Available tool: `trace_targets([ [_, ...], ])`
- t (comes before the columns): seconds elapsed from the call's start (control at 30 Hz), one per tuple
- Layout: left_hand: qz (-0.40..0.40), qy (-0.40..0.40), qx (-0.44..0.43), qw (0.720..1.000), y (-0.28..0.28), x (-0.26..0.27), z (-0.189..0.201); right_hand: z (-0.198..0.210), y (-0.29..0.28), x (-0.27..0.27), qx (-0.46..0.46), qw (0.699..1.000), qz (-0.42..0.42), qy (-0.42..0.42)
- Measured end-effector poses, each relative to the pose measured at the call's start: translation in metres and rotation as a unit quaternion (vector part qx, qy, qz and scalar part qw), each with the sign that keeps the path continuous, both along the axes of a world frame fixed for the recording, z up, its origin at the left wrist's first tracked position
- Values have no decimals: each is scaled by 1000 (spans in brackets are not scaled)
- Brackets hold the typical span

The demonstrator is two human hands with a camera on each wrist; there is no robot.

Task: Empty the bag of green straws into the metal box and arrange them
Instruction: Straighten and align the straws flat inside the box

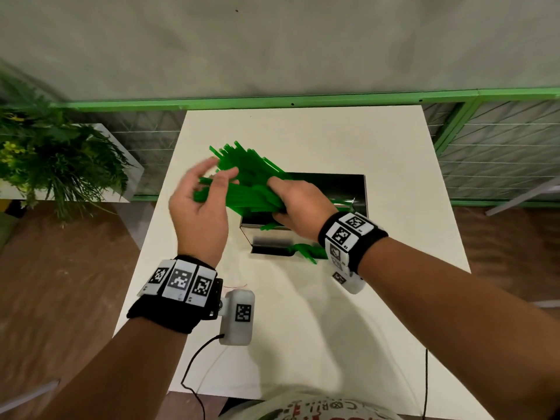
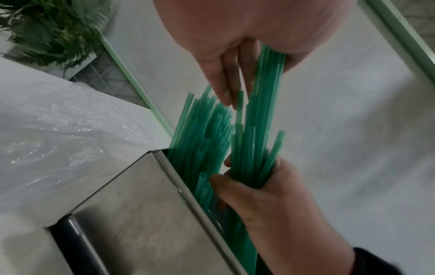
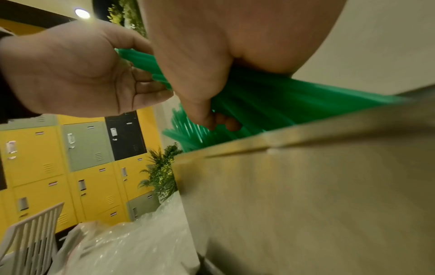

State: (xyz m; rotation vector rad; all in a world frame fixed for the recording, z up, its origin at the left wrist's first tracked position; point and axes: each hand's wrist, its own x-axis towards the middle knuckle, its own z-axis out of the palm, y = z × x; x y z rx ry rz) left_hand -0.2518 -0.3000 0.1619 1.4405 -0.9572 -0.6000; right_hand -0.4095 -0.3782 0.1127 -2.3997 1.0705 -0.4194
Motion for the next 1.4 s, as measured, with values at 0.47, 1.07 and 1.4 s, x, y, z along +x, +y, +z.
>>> trace_targets([
  [0.47,-73,0,105,992,-17,-23,-17,-11,-10,-29,158,985,-60,27],
  [1.07,-93,-27,98,990,-18,-46,-22,-7,-5,-25,66,996,-60,0],
  [1.4,-70,11,22,997,-23,-47,-8,4,-5,-18,-81,995,-50,-18],
])
